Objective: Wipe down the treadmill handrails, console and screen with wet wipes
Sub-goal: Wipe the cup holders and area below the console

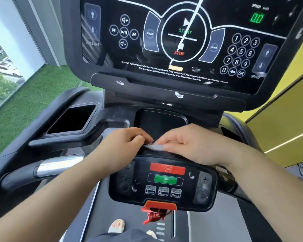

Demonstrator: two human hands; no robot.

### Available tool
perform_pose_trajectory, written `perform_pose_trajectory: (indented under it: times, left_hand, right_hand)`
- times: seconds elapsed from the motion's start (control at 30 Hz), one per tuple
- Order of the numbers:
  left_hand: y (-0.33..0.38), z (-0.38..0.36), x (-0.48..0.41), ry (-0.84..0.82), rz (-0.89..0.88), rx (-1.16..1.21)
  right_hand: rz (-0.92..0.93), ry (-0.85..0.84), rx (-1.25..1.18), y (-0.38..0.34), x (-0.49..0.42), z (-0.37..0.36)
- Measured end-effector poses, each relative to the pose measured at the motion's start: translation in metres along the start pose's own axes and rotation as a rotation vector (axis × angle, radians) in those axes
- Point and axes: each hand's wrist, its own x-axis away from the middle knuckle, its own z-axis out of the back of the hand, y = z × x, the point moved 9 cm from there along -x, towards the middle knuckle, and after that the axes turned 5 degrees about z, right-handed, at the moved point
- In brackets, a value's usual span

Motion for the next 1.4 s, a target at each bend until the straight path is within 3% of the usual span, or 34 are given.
perform_pose_trajectory:
  times: [0.23, 0.5, 0.6, 0.7, 0.8, 0.87, 0.93, 1.1, 1.17, 1.4]
  left_hand:
    - [0.001, 0.001, -0.002, -0.024, 0.036, -0.086]
    - [0.034, -0.018, 0.000, -0.054, -0.010, -0.323]
    - [0.034, -0.021, 0.002, -0.055, -0.007, -0.372]
    - [0.037, -0.024, 0.004, -0.058, -0.005, -0.384]
    - [0.042, -0.026, 0.005, -0.053, -0.005, -0.372]
    - [0.044, -0.027, 0.005, -0.038, -0.004, -0.353]
    - [0.045, -0.027, 0.006, -0.024, 0.004, -0.326]
    - [0.045, -0.028, 0.009, 0.008, 0.004, -0.344]
    - [0.045, -0.027, 0.009, 0.025, 0.002, -0.334]
    - [0.043, -0.028, 0.008, 0.009, -0.030, -0.314]
  right_hand:
    - [-0.126, 0.009, -0.024, 0.036, 0.043, 0.020]
    - [-0.091, 0.179, 0.097, 0.028, 0.031, 0.017]
    - [-0.125, 0.156, 0.051, 0.045, 0.058, 0.025]
    - [-0.156, 0.274, -0.134, 0.067, 0.082, 0.045]
    - [-0.115, 0.595, -0.708, 0.086, 0.092, 0.067]
    - [-0.098, 0.654, -1.005, 0.085, 0.087, 0.059]
    - [-0.116, 0.592, -0.932, 0.081, 0.077, 0.042]
    - [-0.169, 0.587, -0.250, 0.075, 0.077, 0.025]
    - [-0.130, 0.587, -0.109, 0.070, 0.081, 0.023]
    - [0.016, 0.483, -0.174, 0.059, 0.088, 0.020]
